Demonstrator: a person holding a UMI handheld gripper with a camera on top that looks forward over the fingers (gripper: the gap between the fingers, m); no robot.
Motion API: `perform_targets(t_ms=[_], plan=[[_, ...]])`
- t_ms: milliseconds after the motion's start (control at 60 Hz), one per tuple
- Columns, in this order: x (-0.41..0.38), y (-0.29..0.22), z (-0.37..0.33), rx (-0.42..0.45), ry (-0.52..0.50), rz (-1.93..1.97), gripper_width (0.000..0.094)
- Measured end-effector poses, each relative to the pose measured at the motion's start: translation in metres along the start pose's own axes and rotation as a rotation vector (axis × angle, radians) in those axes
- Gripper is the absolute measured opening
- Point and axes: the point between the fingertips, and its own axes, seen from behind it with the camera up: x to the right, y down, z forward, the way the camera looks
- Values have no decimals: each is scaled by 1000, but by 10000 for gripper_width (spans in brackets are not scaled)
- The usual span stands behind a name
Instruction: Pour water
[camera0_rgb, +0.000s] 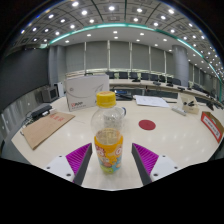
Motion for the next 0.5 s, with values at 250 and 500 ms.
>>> perform_targets(t_ms=[250,500], plan=[[-7,-10,35,83,77,-10,508],[-39,-39,30,111,38,-17,402]])
